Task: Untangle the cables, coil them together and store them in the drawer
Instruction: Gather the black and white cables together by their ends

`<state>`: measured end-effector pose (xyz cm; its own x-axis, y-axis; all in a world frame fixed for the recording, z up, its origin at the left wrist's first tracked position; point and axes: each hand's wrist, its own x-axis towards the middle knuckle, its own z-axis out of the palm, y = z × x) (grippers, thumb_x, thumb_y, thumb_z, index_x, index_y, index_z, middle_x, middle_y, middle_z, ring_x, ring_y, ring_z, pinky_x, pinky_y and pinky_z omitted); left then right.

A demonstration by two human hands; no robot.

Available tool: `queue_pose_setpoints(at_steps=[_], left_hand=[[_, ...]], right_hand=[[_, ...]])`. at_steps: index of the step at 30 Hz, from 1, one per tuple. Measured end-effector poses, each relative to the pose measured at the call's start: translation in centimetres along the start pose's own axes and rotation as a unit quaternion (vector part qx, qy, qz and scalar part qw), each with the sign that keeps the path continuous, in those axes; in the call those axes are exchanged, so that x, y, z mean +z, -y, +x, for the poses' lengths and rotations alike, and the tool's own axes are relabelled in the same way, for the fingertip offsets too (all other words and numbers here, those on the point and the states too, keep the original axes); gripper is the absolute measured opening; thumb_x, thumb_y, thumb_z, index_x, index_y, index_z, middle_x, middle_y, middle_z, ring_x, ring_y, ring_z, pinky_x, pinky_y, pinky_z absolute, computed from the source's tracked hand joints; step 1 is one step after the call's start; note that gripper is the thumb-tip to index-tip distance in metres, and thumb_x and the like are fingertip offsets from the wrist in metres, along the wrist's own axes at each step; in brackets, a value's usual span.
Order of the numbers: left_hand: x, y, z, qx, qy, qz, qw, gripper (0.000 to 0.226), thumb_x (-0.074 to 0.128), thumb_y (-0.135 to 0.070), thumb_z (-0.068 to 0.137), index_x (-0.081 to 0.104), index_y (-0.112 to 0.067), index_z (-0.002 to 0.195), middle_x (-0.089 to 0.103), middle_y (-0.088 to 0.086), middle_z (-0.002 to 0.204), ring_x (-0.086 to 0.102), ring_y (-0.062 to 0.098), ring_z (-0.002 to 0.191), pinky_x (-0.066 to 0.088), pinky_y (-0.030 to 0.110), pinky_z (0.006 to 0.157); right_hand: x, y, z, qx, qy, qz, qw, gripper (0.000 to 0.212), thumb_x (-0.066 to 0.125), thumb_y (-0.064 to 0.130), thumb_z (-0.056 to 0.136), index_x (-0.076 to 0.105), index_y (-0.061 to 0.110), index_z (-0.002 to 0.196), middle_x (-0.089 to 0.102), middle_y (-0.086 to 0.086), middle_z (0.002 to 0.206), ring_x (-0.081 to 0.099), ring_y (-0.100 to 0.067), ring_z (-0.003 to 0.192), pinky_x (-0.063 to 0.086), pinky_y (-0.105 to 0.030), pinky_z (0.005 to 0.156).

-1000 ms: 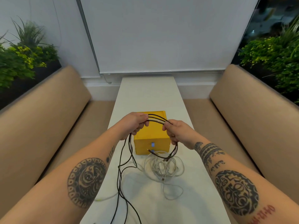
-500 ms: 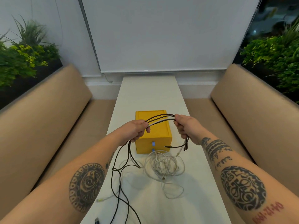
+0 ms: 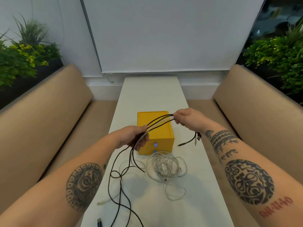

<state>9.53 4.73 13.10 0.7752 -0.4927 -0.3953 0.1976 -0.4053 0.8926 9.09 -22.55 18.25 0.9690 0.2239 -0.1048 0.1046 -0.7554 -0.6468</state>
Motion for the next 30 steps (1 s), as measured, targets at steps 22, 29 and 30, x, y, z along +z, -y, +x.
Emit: queue_pose_setpoints(at_steps=[22, 29, 30], left_hand=[[-0.2, -7.2, -1.2, 0.003, 0.045, -0.062, 0.997, 0.032, 0.035, -0.02, 0.108, 0.063, -0.007, 0.102, 0.053, 0.002, 0.073, 0.05, 0.021, 0.063, 0.049, 0.041, 0.079], [-0.3, -8.1, -1.2, 0.045, 0.006, -0.104, 0.994, 0.039, 0.031, -0.041, 0.11, 0.051, -0.017, 0.085, 0.023, -0.007, 0.058, 0.015, 0.011, 0.052, 0.021, 0.023, 0.048], [-0.4, -8.0, -1.0, 0.051, -0.012, -0.123, 0.991, 0.038, 0.032, -0.04, 0.11, 0.049, -0.019, 0.082, 0.024, -0.008, 0.057, 0.014, 0.011, 0.052, 0.019, 0.023, 0.046]], right_hand=[[1.1, 6.2, 0.7, -0.104, 0.017, -0.117, 0.987, 0.029, 0.044, 0.039, 0.105, 0.06, 0.019, 0.092, 0.059, 0.008, 0.087, 0.056, -0.019, 0.088, 0.039, -0.031, 0.067], [0.6, 7.3, 1.0, -0.168, 0.0, -0.067, 0.984, 0.025, 0.038, 0.035, 0.107, 0.044, 0.023, 0.129, 0.064, 0.008, 0.097, 0.051, -0.005, 0.079, 0.04, -0.032, 0.078], [1.0, 7.1, 1.1, -0.187, -0.059, -0.082, 0.977, 0.031, 0.039, 0.034, 0.107, 0.043, 0.022, 0.135, 0.062, 0.008, 0.107, 0.048, -0.006, 0.088, 0.038, -0.034, 0.09]])
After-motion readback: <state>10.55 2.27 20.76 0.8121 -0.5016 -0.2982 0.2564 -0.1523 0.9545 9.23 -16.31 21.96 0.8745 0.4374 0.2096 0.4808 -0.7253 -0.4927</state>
